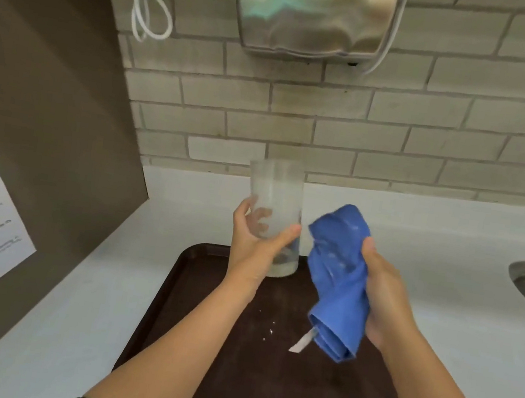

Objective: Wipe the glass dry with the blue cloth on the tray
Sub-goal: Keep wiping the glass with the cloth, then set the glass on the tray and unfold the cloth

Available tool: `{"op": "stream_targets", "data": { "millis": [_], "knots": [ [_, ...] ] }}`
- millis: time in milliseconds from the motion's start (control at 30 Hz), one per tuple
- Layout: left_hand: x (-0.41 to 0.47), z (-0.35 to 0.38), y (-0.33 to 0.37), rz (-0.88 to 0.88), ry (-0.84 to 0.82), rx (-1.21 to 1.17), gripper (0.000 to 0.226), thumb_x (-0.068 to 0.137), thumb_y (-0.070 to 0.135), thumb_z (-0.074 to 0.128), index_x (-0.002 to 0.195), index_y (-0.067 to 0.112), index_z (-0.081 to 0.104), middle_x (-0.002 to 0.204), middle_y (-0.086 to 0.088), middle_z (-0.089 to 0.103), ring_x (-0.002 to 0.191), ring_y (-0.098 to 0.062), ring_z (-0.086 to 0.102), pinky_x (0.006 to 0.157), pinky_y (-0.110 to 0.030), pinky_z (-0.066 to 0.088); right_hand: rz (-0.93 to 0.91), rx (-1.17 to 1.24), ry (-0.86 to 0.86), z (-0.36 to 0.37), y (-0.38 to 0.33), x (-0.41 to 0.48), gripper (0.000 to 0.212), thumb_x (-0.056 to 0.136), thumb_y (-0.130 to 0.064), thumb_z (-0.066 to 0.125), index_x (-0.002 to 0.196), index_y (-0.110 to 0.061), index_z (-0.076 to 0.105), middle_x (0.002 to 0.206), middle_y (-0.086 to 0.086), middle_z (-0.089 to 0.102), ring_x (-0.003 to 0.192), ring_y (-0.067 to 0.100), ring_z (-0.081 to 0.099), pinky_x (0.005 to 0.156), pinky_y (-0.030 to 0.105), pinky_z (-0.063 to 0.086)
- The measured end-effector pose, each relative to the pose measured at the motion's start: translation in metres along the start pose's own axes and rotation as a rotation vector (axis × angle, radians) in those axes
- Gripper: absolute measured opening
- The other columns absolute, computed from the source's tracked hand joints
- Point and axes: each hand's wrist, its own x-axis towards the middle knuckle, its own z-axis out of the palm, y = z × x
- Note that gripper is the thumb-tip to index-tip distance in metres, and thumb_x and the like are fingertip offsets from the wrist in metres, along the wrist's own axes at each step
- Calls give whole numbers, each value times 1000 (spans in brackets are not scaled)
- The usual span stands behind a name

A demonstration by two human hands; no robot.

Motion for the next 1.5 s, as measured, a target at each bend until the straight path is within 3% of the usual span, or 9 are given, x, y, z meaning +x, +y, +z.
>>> {"op": "stream_targets", "data": {
  "millis": [100, 233, 567, 867, 1033, 1167, 1300, 1400, 1500],
  "knots": [
    [-16, -8, -34, -78, -33, 106, 82, 61, 13, 82, 126, 30, 34, 120, 6, 53, 109, -5, 54, 92, -26, 48, -21, 141, 31, -29, -6, -6, 43, 91, -41, 41, 73, -18, 73, 68, -3, 76, 66, 9, 71, 56, 21, 57],
    [-34, -17, -67, -122, -84, 210, 82, 57, 13, 84, 123, 28, 38, 108, 15, 55, 87, 17, 56, 60, 0, 43, -25, 137, 100, -60, -12, -14, 38, 90, -43, 41, 90, -16, 67, 79, -3, 77, 77, 11, 71, 67, 27, 56],
    [-34, -8, -79, -68, -130, 236, 74, 61, -7, 78, 107, 36, 39, 97, 13, 54, 67, 21, 58, 45, 2, 39, -28, 190, 184, -103, -20, -37, 47, 89, -46, 40, 74, -20, 75, 76, -4, 77, 73, 9, 72, 53, 24, 58],
    [-28, -5, -83, -127, -131, 316, 88, 56, 10, 85, 122, 36, 32, 113, 14, 53, 90, 13, 55, 64, 2, 41, 5, 311, 121, -96, -18, -35, 51, 89, -46, 38, 73, -18, 77, 82, 3, 77, 78, 15, 72, 60, 27, 59],
    [-46, 5, -50, -87, 79, 467, 121, 50, 19, 88, 143, 30, 12, 151, 3, 17, 139, -17, 14, 113, -43, 24, -11, 291, 69, -78, -19, -28, 47, 89, -46, 38, 100, -10, 67, 93, 7, 75, 92, 19, 69, 84, 33, 52],
    [-69, 32, 11, 408, 13, 377, 72, 62, 38, 76, 118, 54, 34, 122, 31, 39, 114, 1, 40, 95, -10, 34, -125, 48, 180, -59, -20, -26, 41, 89, -46, 39, 83, -18, 69, 75, 0, 76, 74, 12, 71, 63, 23, 51],
    [-62, 82, 59, 19, -385, 206, 35, 74, 45, 67, 104, 34, 55, 93, 18, 60, 87, 0, 59, 70, -9, 44, -441, -279, 271, -31, -22, -34, 30, 88, -45, 38, 72, -32, 60, 62, -20, 64, 63, -6, 59, 57, 8, 43],
    [-52, 108, 68, -122, -425, 118, 42, 71, 42, 72, 103, 21, 55, 84, 10, 63, 78, -2, 62, 68, -17, 48, -620, -535, 133, -22, -17, -39, 33, 91, -41, 38, 119, -31, 51, 114, -18, 60, 104, -13, 52, 82, -1, 37],
    [-45, 115, 68, -62, -360, 92, 21, 76, 28, 70, 94, 22, 58, 87, 4, 67, 78, -8, 64, 69, -22, 52, -715, -774, 24, -29, -17, -42, 59, 88, -38, 44, 141, -28, 20, 151, -13, 15, 134, -12, 15, 99, -3, 19]
  ]
}}
